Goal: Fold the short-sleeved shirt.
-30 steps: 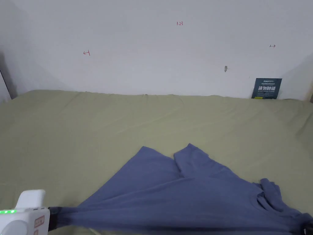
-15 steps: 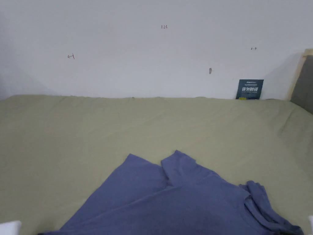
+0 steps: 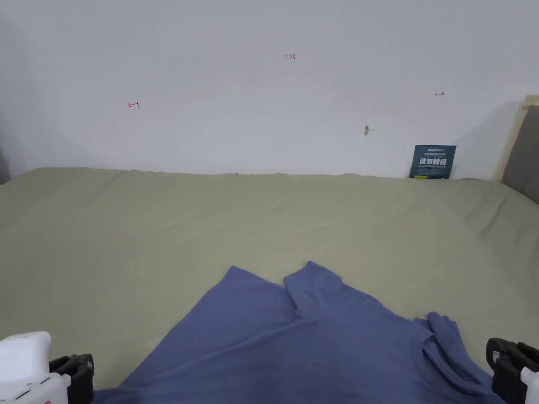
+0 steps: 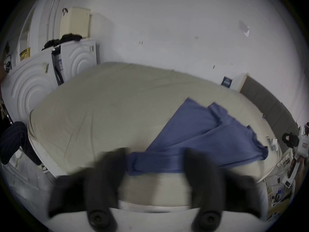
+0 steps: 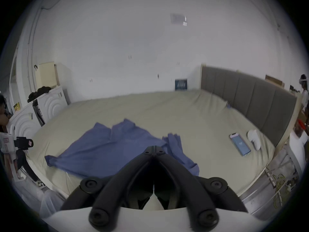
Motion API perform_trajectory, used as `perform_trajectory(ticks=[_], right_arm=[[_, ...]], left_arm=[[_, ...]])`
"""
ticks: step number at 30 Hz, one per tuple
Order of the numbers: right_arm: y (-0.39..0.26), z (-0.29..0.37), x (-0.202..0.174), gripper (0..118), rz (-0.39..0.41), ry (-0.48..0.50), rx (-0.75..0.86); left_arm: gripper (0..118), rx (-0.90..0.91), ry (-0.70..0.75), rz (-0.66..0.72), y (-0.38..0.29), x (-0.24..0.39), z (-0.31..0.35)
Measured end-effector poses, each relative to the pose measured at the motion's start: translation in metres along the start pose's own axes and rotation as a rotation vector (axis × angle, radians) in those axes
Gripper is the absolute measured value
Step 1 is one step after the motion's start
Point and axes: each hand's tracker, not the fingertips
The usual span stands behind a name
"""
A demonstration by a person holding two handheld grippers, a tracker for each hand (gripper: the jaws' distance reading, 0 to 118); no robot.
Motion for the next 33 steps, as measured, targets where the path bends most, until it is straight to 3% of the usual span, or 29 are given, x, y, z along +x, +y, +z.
perform_trajectory(ticks=[2, 6, 18, 26, 30, 31, 32, 33], right_arm=[[0.000, 0.015, -0.014, 0, -0.009, 0.055, 0.006], [-0.008, 0.037, -0.032, 0, 0.022, 0.000, 0.084], [-0.026, 0.042, -0.045, 0, 0.034, 0.008, 0.090], [-0.044, 0.031, -0.053, 0, 0.043, 0.026, 0.032], [-0.051, 0.024, -0.058, 0, 0.038, 0.048, -0.011], [-0.053, 0.022, -0.061, 0, 0.039, 0.052, -0.024], [-0.054, 0.020, -0.062, 0, 0.036, 0.053, -0.033], [-0.055, 0.018, -0.064, 0, 0.028, 0.063, -0.044]], left_arm=[[0, 0.044, -0.015, -0.037, 0.000, 0.008, 0.014], [0, 0.069, -0.011, -0.028, -0.001, 0.015, 0.029], [0, 0.084, 0.040, 0.015, -0.014, -0.013, 0.045], [0, -0.036, 0.084, 0.011, -0.033, -0.047, 0.022], [0, -0.139, 0.027, 0.049, -0.041, -0.062, -0.008], [5, -0.152, 0.016, 0.059, -0.042, -0.069, -0.020], [26, -0.161, 0.013, 0.070, -0.042, -0.073, -0.029], [86, -0.187, 0.018, 0.064, -0.041, -0.076, -0.041]])
